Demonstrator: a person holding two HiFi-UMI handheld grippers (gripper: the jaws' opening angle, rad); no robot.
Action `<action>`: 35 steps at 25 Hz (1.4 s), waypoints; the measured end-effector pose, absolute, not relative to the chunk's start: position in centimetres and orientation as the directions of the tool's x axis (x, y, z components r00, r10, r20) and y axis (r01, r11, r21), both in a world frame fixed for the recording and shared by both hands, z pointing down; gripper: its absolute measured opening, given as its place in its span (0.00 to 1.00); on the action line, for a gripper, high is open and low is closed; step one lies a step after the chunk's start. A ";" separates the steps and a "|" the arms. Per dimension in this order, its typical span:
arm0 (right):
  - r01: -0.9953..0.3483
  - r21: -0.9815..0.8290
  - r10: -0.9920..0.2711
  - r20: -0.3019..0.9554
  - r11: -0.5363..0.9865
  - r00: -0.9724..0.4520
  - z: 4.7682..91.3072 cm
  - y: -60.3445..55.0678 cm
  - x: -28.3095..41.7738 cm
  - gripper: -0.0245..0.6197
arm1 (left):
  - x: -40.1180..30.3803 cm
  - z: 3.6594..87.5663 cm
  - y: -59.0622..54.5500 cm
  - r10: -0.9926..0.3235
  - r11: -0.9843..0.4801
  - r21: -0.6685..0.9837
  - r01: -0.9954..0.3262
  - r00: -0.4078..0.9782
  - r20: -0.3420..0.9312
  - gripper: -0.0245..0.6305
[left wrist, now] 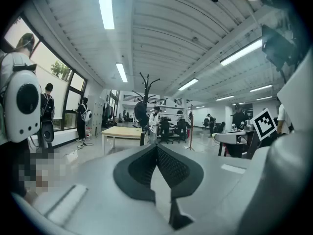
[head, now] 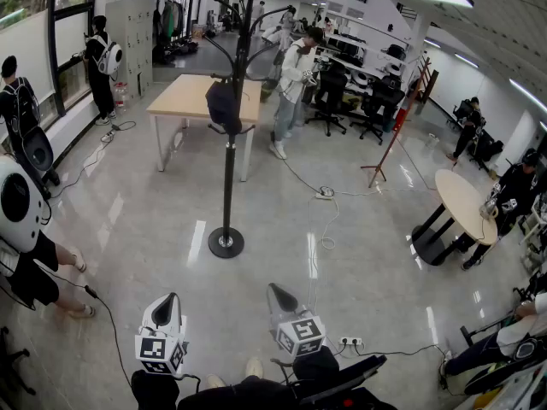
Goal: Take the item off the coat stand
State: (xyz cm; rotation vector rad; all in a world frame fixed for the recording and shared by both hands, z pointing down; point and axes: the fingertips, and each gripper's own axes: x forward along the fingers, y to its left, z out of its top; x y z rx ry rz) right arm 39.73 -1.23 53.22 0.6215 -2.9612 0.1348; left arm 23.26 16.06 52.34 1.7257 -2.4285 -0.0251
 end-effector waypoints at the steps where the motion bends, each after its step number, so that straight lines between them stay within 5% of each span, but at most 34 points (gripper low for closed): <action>1: -0.405 -0.063 -0.395 0.128 0.912 -0.910 53.3 -1.3 39.5 0.04 | 23.1 52.2 16.0 -0.940 0.331 0.106 -0.938 -0.319 0.119 0.04; 21: -0.349 -0.061 -0.343 0.092 0.935 -0.935 52.6 0.8 37.6 0.04 | 21.5 51.9 18.2 -0.929 0.366 0.106 -0.925 -0.356 0.102 0.04; 35: -0.211 -0.075 -0.204 0.089 0.975 -0.975 53.5 7.5 29.6 0.04 | 16.4 52.6 26.8 -0.872 0.489 0.112 -0.865 -0.481 0.089 0.04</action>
